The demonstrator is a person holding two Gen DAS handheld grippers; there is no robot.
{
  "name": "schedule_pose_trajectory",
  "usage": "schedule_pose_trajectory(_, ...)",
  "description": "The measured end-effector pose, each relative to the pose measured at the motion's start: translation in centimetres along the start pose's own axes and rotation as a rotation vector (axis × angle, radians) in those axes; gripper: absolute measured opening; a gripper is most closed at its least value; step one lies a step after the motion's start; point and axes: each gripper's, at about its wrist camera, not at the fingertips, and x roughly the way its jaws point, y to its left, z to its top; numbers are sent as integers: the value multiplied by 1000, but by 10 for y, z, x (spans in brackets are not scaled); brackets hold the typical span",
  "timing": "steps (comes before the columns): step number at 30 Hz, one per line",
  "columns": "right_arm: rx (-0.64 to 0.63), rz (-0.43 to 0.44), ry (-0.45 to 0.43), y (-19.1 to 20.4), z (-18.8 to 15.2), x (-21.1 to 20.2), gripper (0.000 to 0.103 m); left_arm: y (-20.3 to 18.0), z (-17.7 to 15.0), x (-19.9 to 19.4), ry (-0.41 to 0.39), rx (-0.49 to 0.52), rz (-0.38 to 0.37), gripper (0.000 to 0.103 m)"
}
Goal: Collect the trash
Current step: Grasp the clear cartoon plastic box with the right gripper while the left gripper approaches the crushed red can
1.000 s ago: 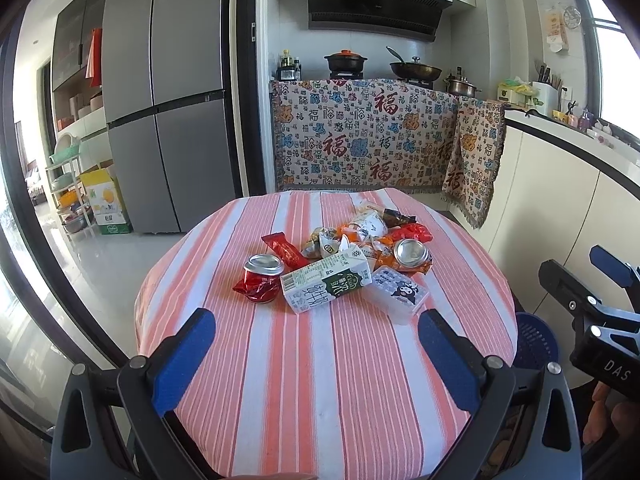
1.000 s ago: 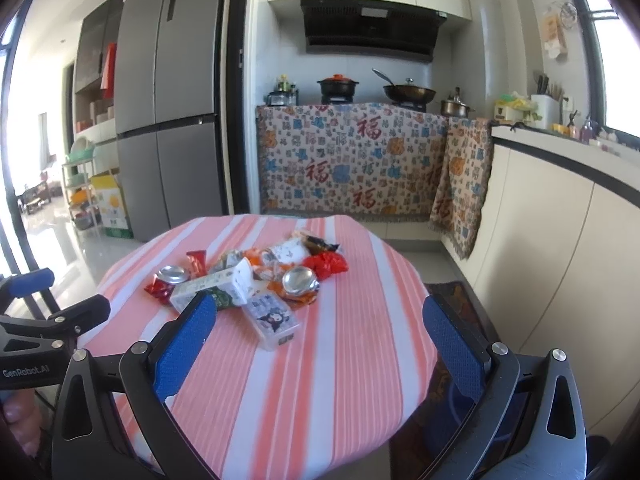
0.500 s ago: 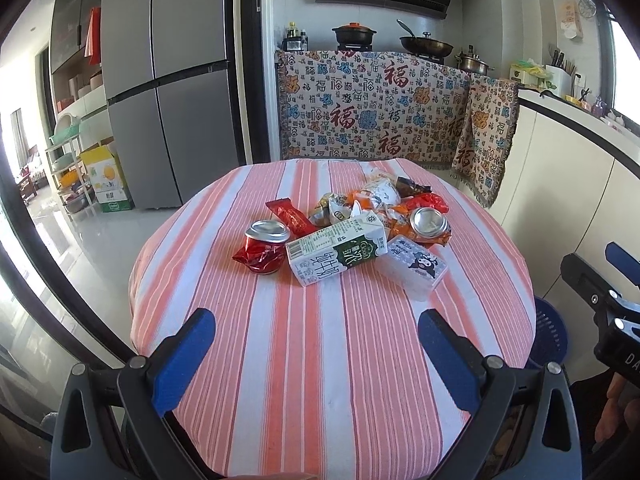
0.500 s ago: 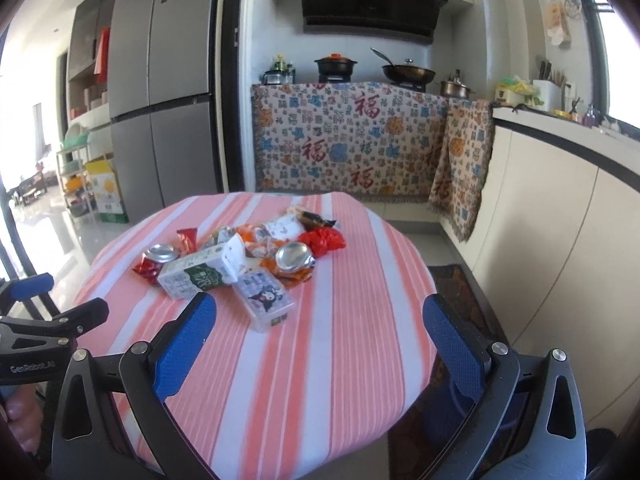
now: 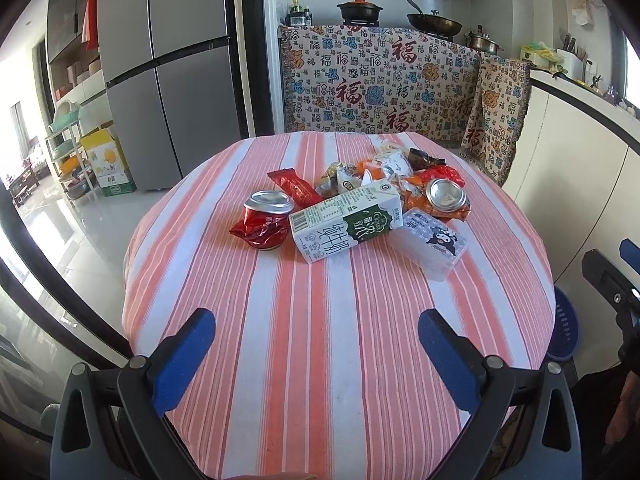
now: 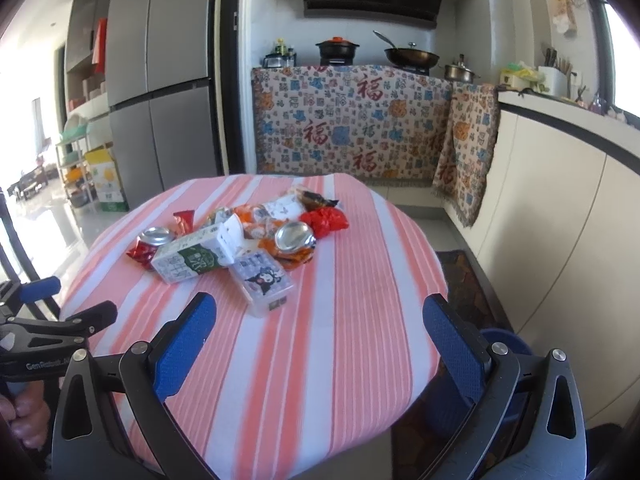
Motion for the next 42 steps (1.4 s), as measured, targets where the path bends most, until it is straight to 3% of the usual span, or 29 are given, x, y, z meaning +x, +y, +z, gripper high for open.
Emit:
schedule_pose_trajectory(28, -48, 111, 151, 13, -26, 58, 103, 11, -9, 76, 116, -17, 12, 103)
schedule_pose_trajectory(34, -94, 198, 180, 14, -21, 85, 102, 17, -16, 100, 169, -28, 4, 103)
schedule_pose_trajectory(42, -202, 314, 302, 31, -1, 151, 102, 17, -18, 113, 194, -8, -21, 103)
